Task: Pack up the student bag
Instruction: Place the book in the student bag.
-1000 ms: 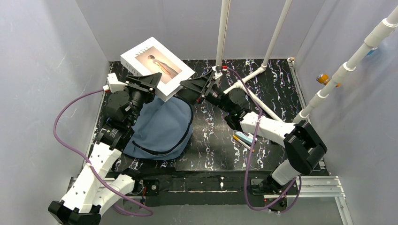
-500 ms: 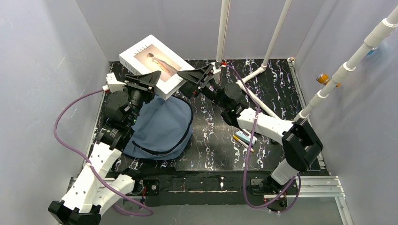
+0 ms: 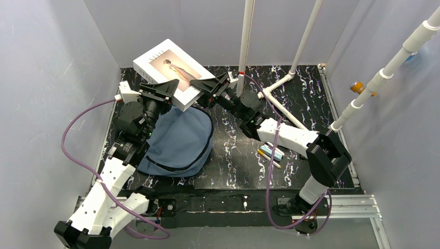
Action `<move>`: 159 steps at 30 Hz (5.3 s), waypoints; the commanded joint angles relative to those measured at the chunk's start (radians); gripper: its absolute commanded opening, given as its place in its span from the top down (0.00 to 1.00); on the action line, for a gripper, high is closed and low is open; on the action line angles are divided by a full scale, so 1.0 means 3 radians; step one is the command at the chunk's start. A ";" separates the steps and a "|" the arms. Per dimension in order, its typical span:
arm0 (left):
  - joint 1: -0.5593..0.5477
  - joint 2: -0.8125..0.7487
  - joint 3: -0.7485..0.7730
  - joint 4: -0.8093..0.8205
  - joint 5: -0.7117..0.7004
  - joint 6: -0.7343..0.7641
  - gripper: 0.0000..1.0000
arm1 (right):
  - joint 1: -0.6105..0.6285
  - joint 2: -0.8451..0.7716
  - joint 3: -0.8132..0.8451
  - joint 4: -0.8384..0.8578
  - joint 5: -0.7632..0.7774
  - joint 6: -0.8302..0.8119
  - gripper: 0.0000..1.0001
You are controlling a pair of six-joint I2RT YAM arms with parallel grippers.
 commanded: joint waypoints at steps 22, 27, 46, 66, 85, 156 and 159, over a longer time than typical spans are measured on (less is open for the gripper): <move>0.0008 -0.1226 -0.0440 -0.1943 -0.0611 0.1265 0.06 | -0.0047 -0.0286 -0.0339 -0.0411 0.0066 -0.0418 0.60; 0.0008 -0.1512 -0.0156 -0.2807 -0.1185 0.1737 0.06 | -0.0072 -0.0549 -0.0492 -0.1216 -0.0093 -0.1281 0.64; -0.0096 0.0663 0.0449 -0.2169 0.1463 0.2378 0.06 | -0.0075 -0.2521 -0.0091 -0.5418 0.2004 -0.4150 0.69; -0.1731 0.2618 0.1244 -0.2998 -0.1380 0.3331 0.14 | -0.0075 -0.3069 -0.0459 -0.5492 0.1995 -0.3770 0.68; -0.1732 0.1526 0.1363 -0.3061 -0.2337 0.3637 1.00 | -0.0084 -0.2502 -0.0467 -0.4310 0.0094 -0.3224 0.67; -0.1733 0.1117 0.1700 -0.3136 -0.1076 0.3774 1.00 | -0.0360 0.0025 -0.1102 0.0024 -0.0926 -0.0583 0.74; -0.1731 0.1257 0.1800 -0.3085 -0.1001 0.3720 1.00 | -0.0302 0.0086 -0.1020 0.0117 -0.0800 -0.0487 0.74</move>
